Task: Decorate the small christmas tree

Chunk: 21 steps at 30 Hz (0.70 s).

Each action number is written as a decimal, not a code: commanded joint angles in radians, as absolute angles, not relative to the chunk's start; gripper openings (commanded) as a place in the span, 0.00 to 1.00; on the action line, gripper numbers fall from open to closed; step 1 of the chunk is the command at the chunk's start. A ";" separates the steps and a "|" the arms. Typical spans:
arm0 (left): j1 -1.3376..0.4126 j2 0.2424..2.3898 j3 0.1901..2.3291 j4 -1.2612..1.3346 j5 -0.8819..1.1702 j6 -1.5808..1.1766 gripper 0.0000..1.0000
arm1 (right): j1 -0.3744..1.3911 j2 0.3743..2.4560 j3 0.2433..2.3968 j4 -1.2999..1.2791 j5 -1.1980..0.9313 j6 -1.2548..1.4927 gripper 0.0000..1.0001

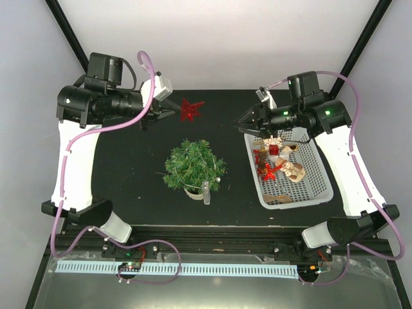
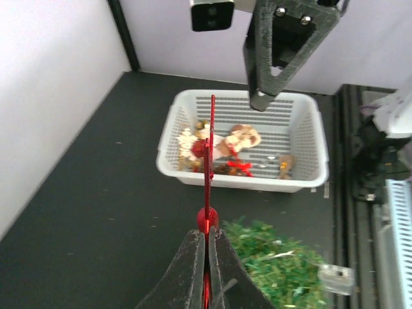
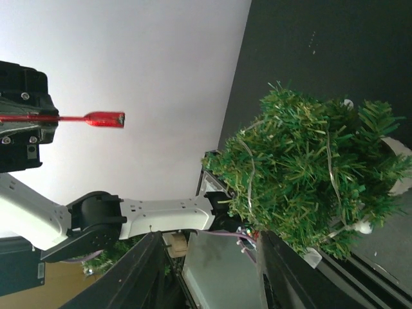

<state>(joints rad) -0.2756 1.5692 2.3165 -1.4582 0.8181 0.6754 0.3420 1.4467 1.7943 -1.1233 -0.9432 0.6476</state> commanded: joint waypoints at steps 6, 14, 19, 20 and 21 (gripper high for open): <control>-0.273 1.517 2.178 -1.548 0.992 0.639 0.02 | 0.333 1.383 1.745 -1.158 -0.912 0.597 0.41; -0.273 1.407 2.008 -1.460 0.884 0.645 0.01 | 0.331 1.364 1.700 -1.155 -0.887 0.585 0.41; -0.272 1.352 1.926 -1.413 0.862 0.619 0.02 | 0.332 1.361 1.683 -1.139 -0.885 0.591 0.41; -0.272 1.348 1.913 -1.405 0.858 0.617 0.02 | 0.332 1.361 1.678 -1.132 -0.885 0.594 0.41; -0.272 1.343 1.903 -1.399 0.853 0.617 0.02 | 0.331 1.358 1.671 -1.126 -0.886 0.598 0.41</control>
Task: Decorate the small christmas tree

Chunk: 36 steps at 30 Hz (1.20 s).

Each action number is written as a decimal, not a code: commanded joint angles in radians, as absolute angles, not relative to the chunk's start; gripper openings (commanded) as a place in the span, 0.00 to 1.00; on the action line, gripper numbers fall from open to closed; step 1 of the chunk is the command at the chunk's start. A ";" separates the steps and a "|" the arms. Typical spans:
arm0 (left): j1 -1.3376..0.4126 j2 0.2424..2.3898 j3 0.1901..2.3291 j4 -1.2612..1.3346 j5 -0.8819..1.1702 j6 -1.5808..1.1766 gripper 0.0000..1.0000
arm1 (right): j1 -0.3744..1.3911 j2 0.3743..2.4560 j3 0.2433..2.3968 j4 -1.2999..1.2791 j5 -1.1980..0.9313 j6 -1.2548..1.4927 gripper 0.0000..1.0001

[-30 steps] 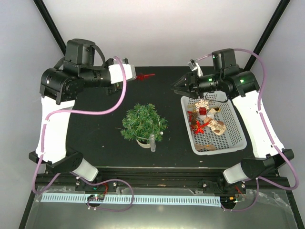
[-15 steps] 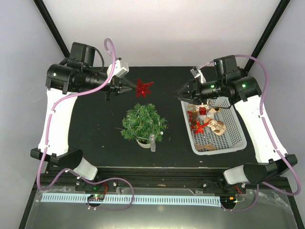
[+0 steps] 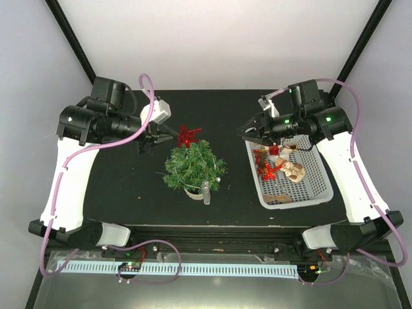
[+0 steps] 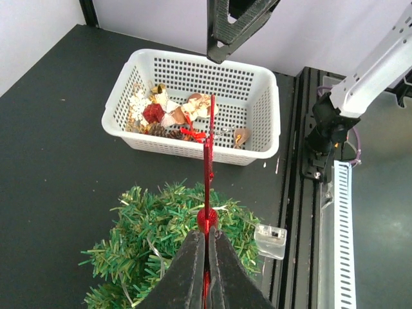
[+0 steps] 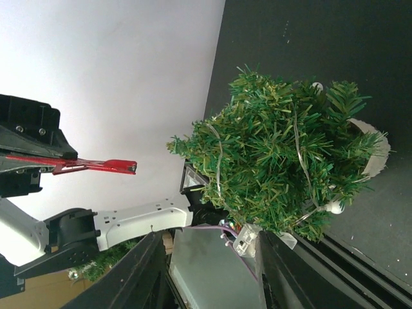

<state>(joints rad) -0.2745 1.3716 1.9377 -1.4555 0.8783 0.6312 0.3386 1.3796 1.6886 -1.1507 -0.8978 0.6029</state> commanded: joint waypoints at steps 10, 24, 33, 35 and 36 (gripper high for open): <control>-0.272 1.336 1.863 -1.320 0.829 0.598 0.02 | 0.332 1.360 1.657 -1.096 -0.892 0.612 0.41; -0.272 1.334 1.829 -1.310 0.857 0.608 0.02 | 0.331 1.374 1.657 -1.097 -0.894 0.610 0.41; -0.272 1.318 1.784 -1.287 0.866 0.604 0.02 | 0.332 1.395 1.663 -1.097 -0.902 0.609 0.41; -0.272 1.316 1.776 -1.276 0.865 0.600 0.01 | 0.331 1.399 1.664 -1.096 -0.903 0.609 0.41; -0.272 1.315 1.775 -1.274 0.866 0.599 0.02 | 0.331 1.401 1.665 -1.096 -0.903 0.609 0.41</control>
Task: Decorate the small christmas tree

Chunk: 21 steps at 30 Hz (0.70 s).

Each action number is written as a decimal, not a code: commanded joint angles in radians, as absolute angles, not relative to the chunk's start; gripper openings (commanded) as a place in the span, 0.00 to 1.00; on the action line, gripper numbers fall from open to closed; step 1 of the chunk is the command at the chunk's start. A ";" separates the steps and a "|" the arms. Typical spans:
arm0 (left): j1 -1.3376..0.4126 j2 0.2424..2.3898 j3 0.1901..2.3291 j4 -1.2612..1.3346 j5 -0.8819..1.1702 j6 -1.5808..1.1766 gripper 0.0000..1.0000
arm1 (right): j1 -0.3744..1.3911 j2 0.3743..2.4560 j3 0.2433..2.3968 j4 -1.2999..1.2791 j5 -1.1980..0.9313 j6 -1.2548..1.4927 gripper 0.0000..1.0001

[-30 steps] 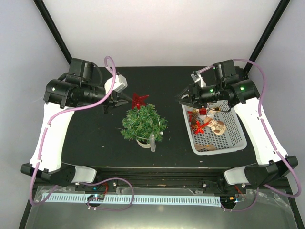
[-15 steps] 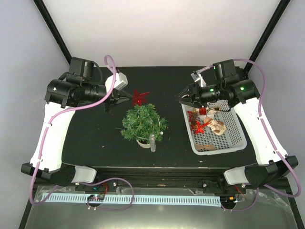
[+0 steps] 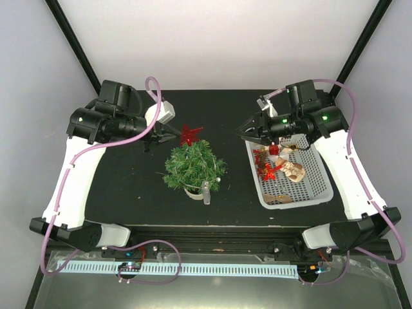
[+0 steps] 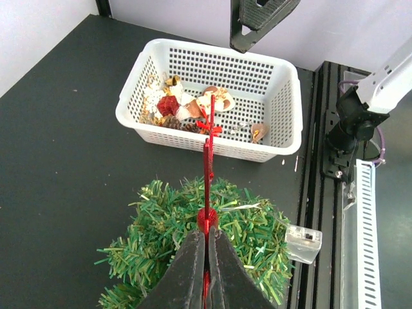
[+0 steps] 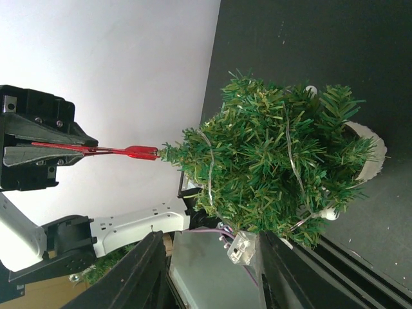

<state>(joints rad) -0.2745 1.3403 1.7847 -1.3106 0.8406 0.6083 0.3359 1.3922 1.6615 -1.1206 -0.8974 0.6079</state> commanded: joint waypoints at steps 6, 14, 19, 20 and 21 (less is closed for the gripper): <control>-0.272 1.315 1.777 -1.257 0.871 0.589 0.02 | 0.331 1.405 1.667 -1.094 -0.907 0.609 0.41; -0.272 1.316 1.782 -1.262 0.874 0.595 0.02 | 0.331 1.408 1.663 -1.093 -0.909 0.608 0.41; -0.272 1.313 1.767 -1.265 0.882 0.597 0.02 | 0.331 1.410 1.660 -1.093 -0.909 0.609 0.41; -0.272 1.312 1.763 -1.264 0.885 0.597 0.02 | 0.331 1.408 1.660 -1.091 -0.910 0.609 0.41; -0.272 1.309 1.757 -1.264 0.888 0.597 0.01 | 0.331 1.408 1.659 -1.091 -0.909 0.608 0.41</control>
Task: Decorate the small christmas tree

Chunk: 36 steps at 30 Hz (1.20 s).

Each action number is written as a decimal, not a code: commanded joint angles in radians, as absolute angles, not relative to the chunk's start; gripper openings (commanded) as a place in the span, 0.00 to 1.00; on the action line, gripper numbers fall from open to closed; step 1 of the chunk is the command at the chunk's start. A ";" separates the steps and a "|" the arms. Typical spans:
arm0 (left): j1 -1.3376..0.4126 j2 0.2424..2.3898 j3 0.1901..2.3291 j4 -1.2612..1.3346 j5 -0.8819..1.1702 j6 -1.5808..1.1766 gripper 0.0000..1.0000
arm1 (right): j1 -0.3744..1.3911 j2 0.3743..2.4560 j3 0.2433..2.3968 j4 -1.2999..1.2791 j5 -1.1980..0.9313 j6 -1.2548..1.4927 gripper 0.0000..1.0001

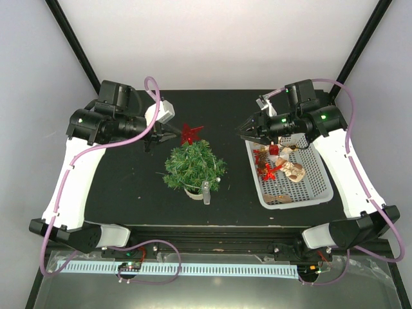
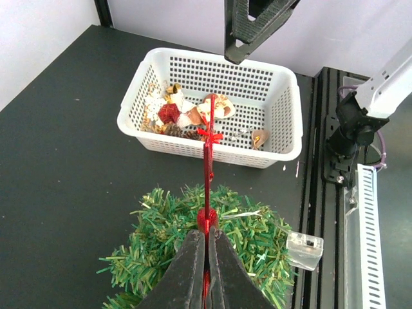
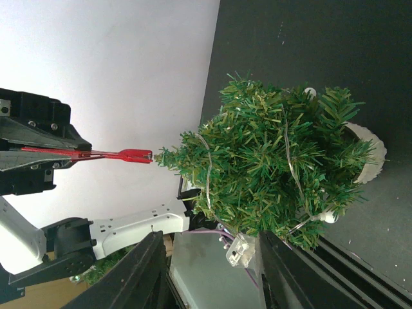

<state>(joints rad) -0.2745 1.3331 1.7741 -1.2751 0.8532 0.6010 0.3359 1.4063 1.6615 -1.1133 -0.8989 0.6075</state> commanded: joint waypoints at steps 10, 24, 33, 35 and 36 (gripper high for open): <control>-0.272 1.287 1.686 -1.237 0.888 0.592 0.01 | 0.332 1.409 1.657 -1.088 -0.913 0.612 0.41; -0.279 1.286 1.658 -1.206 0.890 0.611 0.02 | 0.331 1.398 1.642 -1.085 -0.908 0.613 0.41; -0.320 1.287 1.617 -1.229 0.822 0.668 0.02 | 0.331 1.387 1.612 -1.062 -0.911 0.626 0.41; -0.328 1.287 1.610 -1.230 0.808 0.677 0.02 | 0.331 1.387 1.609 -1.061 -0.913 0.627 0.41; -0.329 1.272 1.608 -1.228 0.800 0.679 0.02 | 0.331 1.387 1.608 -1.060 -0.913 0.629 0.41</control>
